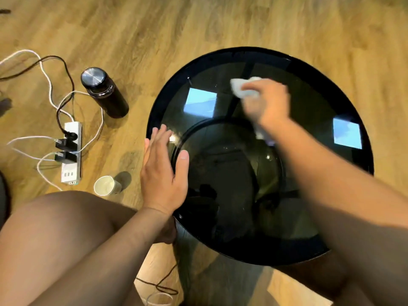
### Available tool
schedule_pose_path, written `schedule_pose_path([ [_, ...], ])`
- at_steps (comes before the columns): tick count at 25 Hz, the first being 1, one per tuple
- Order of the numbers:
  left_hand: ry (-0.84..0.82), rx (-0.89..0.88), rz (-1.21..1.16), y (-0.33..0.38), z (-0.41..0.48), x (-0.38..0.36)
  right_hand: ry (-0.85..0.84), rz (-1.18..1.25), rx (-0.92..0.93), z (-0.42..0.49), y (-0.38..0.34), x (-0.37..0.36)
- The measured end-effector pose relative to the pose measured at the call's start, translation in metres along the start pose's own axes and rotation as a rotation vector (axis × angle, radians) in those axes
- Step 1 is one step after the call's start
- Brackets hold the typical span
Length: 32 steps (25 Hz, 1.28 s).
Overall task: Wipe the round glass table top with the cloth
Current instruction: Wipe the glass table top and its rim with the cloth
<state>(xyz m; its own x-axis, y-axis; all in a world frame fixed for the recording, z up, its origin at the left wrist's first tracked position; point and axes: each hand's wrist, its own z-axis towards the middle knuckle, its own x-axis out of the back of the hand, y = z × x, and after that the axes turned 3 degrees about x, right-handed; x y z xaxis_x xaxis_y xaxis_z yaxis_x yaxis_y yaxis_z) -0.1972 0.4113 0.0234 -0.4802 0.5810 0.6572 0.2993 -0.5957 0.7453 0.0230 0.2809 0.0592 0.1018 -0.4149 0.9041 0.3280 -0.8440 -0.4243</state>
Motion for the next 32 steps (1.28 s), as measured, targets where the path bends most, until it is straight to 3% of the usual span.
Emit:
schedule_pose_path([
  [3,0.016,0.044,-0.022,0.003,-0.004,0.001,-0.239,-0.07,0.35,-0.021,-0.111,-0.062],
  [6,0.009,0.042,-0.035,0.005,-0.004,0.001,-0.358,-0.087,0.506,-0.007,-0.112,-0.055],
  [8,0.007,0.059,-0.047,0.004,-0.003,0.002,-0.251,-0.193,0.381,0.016,-0.047,-0.027],
  [11,0.007,0.056,-0.033,0.004,-0.005,0.0,-0.086,-0.259,-0.038,0.029,0.092,0.05],
  [14,0.024,0.03,-0.008,0.003,-0.004,-0.001,-0.069,-0.187,-0.221,0.015,0.138,0.086],
  [18,0.024,0.021,-0.021,0.0,-0.003,-0.001,0.014,-0.119,-0.115,0.028,0.049,0.031],
  [22,0.029,0.012,-0.015,0.003,-0.002,0.0,-0.2,-0.114,0.303,0.01,-0.092,-0.049],
  [25,0.026,0.013,-0.014,0.003,-0.002,0.0,-0.33,-0.144,0.48,0.013,-0.117,-0.057],
  [27,0.028,0.03,-0.013,0.0,-0.003,0.0,-0.254,-0.196,0.384,0.044,-0.078,-0.039],
  [32,0.045,0.036,-0.015,0.001,-0.003,-0.001,-0.053,-0.199,-0.189,0.048,0.104,0.061],
])
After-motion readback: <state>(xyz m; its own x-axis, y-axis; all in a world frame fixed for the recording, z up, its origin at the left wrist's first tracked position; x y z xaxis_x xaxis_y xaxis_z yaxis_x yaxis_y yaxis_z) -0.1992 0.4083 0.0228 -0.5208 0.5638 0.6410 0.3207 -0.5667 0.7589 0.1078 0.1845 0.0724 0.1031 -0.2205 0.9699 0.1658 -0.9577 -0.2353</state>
